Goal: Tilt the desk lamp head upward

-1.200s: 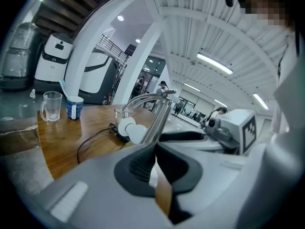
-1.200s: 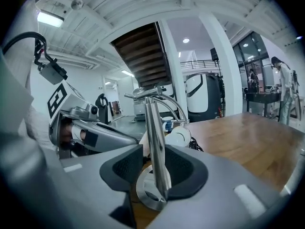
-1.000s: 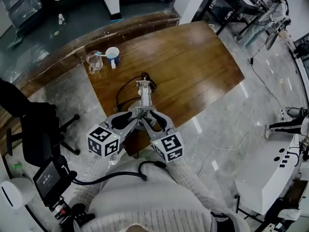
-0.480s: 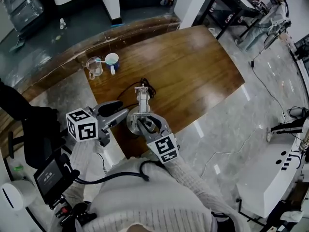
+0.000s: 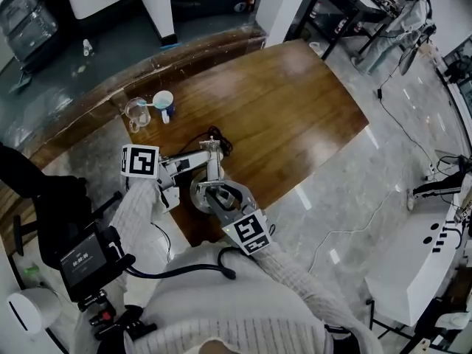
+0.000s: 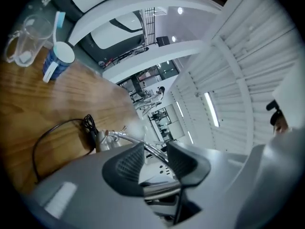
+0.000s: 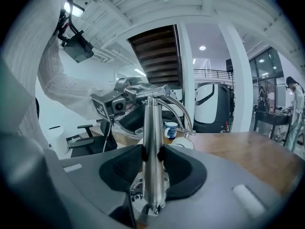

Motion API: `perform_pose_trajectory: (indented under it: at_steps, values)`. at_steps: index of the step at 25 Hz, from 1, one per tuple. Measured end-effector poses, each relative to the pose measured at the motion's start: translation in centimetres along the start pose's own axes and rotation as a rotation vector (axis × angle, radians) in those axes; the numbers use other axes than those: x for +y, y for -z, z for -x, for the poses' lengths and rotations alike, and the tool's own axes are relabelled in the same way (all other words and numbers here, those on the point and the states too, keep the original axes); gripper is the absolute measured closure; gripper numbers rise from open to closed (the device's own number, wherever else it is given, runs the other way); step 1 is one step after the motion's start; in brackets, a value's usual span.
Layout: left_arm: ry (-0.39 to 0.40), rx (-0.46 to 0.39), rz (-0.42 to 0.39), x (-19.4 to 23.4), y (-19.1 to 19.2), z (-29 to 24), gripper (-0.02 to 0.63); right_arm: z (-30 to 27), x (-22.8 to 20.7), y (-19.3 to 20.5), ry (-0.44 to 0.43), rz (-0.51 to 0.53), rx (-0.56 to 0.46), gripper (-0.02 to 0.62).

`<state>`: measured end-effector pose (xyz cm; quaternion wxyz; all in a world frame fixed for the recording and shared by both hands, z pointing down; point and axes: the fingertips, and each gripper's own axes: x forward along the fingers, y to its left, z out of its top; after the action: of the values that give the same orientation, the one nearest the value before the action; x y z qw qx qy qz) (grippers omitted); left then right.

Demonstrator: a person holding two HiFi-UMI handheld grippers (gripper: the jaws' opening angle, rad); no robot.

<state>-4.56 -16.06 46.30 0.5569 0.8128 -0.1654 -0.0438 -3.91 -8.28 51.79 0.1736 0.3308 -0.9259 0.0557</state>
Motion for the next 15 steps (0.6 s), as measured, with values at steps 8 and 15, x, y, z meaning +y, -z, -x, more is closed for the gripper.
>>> perform_pose_trajectory:
  at_steps: [8, 15]
  values:
    - [0.045, 0.072, 0.065, 0.8, 0.5, -0.7, 0.417, 0.4, -0.2, 0.0, 0.002, 0.001, -0.001, 0.465]
    - [0.096, 0.044, 0.169, 1.1, 0.5, -2.7, 0.405, 0.6, 0.1, -0.1, 0.009, 0.004, 0.003, 0.466]
